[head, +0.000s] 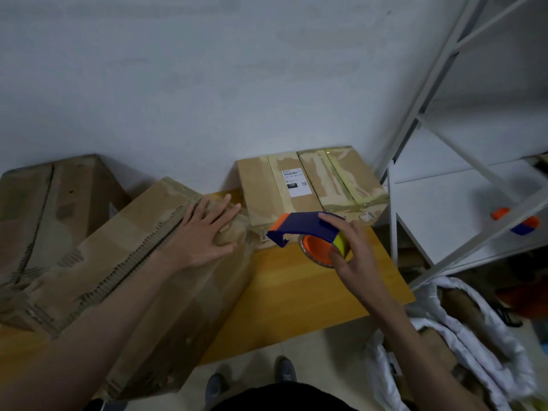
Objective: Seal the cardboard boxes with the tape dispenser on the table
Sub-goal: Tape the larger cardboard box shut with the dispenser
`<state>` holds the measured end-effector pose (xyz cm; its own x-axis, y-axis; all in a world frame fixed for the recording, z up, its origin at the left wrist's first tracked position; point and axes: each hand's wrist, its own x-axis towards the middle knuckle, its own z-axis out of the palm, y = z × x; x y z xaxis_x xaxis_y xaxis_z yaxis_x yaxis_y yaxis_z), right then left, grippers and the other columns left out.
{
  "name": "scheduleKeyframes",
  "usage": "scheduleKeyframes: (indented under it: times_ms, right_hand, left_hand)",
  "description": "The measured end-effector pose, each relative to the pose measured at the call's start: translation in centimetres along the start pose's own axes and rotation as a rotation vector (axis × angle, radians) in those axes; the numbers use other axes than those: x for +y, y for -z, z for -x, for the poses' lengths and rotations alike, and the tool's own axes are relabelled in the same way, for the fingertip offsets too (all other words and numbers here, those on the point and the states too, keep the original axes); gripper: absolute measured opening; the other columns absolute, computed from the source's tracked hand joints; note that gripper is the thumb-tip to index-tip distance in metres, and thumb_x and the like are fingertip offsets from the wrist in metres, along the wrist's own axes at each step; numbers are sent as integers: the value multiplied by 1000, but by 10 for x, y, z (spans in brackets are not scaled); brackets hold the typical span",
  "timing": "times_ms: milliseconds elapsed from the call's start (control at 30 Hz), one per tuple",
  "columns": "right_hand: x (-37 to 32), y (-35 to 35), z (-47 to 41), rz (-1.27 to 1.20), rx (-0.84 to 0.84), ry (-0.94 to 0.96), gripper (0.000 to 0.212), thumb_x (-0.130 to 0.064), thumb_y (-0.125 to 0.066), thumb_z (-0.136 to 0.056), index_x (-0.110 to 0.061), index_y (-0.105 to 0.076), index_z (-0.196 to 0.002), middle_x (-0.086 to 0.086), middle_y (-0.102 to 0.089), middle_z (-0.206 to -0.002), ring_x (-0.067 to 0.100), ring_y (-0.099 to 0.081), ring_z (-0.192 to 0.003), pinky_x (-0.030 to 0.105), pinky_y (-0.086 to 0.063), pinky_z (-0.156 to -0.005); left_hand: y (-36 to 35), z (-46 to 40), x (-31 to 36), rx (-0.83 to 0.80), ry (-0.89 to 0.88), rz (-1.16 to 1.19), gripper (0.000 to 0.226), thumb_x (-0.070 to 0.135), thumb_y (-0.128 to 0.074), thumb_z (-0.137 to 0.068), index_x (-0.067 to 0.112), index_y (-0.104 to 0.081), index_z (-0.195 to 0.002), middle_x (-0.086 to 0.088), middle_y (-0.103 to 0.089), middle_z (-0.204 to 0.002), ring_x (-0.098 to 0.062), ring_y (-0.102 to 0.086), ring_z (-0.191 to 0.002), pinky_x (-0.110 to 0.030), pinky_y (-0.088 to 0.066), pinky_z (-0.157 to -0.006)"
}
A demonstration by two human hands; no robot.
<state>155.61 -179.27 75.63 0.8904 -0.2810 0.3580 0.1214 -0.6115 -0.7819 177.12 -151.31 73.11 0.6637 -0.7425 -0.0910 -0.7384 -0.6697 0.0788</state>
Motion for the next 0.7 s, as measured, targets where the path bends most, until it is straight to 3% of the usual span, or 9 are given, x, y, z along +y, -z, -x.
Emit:
scheduleKeyframes:
  times_ms: [133,267,433,567,700]
  right_hand:
    - [-2,-6,-13,51,-65,32,61,-11,-57,-85,-42,-49,-137,-2,-46,-112,9,-45,-102,18,-44,-79]
    - [-6,-19,-30,181,-87,109,59,-10,-75,-86,-42,-54,-131,0,-48,-110,12,-47,-96,21,-46,-74]
    - [-7,-38,-36,581,-225,177,47,-15,-85,-76,-36,-68,-114,1,-49,-98,20,-50,-87,35,-52,-66]
    - [18,-40,-26,507,-209,-32,47,-18,-85,-77,-39,-67,-115,-1,-50,-103,19,-51,-94,30,-51,-71]
    - [7,-43,-44,389,-133,-58,44,-23,-84,-80,-38,-65,-117,-1,-47,-101,15,-47,-92,25,-45,-71]
  left_hand:
    - [-1,1,-1,19,4,4,87,83,-18,-79,50,12,-154,16,16,-166,-27,19,-153,-54,2,-124]
    - [-2,0,-1,40,5,11,87,82,-23,-80,49,4,-156,17,10,-166,-27,16,-153,-53,2,-124]
    - [-3,-1,-4,31,14,32,85,82,-24,-81,52,9,-154,18,12,-166,-25,19,-153,-52,4,-124]
    - [-1,-1,0,18,24,6,89,87,-18,-77,51,11,-154,15,12,-167,-26,19,-153,-52,4,-124]
    - [4,-12,18,55,171,114,93,93,-17,-77,49,3,-156,10,2,-168,-29,7,-155,-57,1,-123]
